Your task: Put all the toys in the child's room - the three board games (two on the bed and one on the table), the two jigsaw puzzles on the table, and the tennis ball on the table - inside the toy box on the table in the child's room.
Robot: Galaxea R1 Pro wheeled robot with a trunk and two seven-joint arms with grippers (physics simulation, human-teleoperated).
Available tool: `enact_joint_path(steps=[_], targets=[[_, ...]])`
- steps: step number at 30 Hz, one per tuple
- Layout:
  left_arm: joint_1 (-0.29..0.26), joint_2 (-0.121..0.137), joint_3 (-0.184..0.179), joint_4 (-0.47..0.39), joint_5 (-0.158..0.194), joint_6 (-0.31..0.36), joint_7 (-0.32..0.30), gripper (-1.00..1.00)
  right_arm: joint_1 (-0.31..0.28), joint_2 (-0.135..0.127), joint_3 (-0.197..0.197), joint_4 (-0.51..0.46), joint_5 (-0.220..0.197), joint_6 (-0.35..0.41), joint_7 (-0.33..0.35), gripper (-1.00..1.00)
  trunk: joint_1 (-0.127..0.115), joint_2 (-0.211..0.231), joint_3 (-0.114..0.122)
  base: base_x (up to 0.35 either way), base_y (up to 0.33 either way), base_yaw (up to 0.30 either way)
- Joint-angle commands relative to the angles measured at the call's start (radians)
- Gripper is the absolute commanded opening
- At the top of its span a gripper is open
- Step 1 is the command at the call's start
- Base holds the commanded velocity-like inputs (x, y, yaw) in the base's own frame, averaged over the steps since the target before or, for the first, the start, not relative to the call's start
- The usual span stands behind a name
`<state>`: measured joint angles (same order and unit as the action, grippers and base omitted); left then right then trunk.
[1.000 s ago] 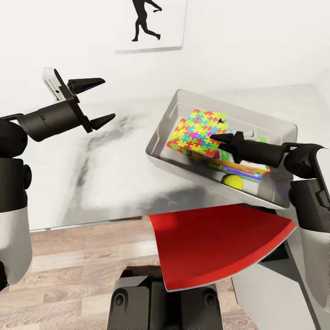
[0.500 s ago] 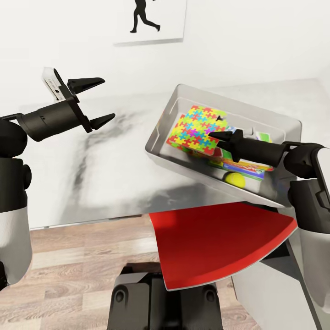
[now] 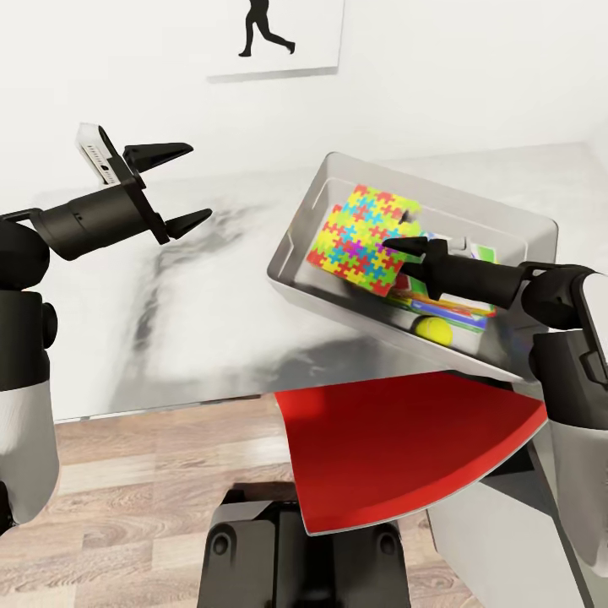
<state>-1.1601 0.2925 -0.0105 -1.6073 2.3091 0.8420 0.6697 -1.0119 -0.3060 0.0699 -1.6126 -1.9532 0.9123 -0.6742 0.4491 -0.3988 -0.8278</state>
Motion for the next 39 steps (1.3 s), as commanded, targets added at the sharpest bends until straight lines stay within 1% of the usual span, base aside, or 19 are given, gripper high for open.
enact_joint_path(steps=[1,15,23,29,33,39], targets=[[-0.001,0.000,0.000,0.000,0.010,-0.001,0.010,1.00,-0.001,-0.001,0.000,0.013,0.016,0.010,-0.011,1.00,0.001,-0.001,-0.001,0.000,0.000,0.000],[-0.001,0.001,0.000,0.000,0.010,-0.001,0.010,1.00,-0.004,-0.002,-0.002,0.011,0.016,0.010,-0.012,1.00,0.001,-0.001,-0.001,0.000,0.000,0.000],[-0.001,0.001,0.000,0.000,0.010,-0.001,0.010,1.00,-0.012,-0.012,-0.003,0.001,0.016,0.010,-0.018,1.00,0.001,-0.001,-0.001,0.000,0.000,0.000],[-0.001,0.001,0.000,0.000,0.010,-0.001,0.009,1.00,-0.033,-0.019,-0.007,-0.002,0.015,0.011,-0.088,1.00,0.001,-0.001,-0.001,0.000,0.000,0.000],[-0.002,0.001,0.001,0.000,0.010,-0.001,0.009,1.00,-0.038,-0.023,-0.009,-0.002,0.015,0.012,-0.108,1.00,0.001,-0.001,-0.001,0.000,0.000,0.000],[-0.003,0.002,0.001,0.000,0.010,-0.001,0.008,1.00,-0.040,-0.032,-0.011,-0.003,0.014,0.013,-0.118,1.00,0.001,-0.001,-0.001,0.000,0.000,0.000]])
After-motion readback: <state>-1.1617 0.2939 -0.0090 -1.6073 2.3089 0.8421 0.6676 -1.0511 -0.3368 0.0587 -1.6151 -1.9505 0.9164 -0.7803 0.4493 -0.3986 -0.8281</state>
